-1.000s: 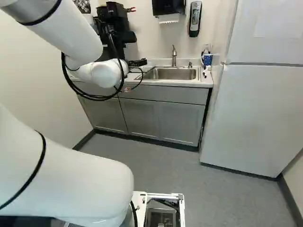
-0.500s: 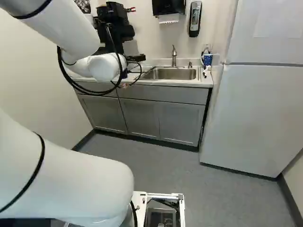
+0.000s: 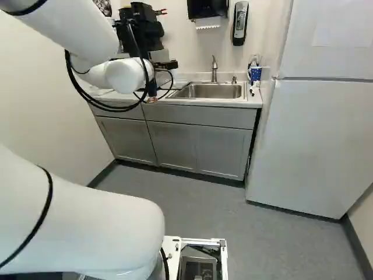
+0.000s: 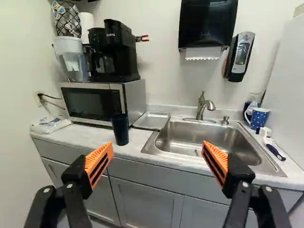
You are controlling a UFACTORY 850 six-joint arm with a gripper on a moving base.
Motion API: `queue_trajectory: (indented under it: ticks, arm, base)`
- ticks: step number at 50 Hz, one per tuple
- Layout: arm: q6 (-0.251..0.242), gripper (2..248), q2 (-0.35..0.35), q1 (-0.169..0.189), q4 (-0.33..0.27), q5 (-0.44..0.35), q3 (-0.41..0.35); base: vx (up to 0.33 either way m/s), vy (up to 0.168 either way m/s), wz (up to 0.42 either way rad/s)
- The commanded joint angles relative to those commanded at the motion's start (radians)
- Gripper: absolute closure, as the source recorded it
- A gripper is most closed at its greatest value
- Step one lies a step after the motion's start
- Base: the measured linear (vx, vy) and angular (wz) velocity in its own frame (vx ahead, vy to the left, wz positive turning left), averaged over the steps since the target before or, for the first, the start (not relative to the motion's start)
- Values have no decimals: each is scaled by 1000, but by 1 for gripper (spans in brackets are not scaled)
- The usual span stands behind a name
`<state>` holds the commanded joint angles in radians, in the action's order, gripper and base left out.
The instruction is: Rinse the cup and place it in the tray
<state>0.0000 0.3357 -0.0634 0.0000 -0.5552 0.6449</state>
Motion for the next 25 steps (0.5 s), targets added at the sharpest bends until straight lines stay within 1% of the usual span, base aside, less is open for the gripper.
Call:
queue_trajectory:
  ticks: [10,25]
  arm:
    - [0,3,7,0,0,21,15]
    - [0,3,8,0,0,21,16]
  base:
    - [0,0,0]
    - [0,0,0]
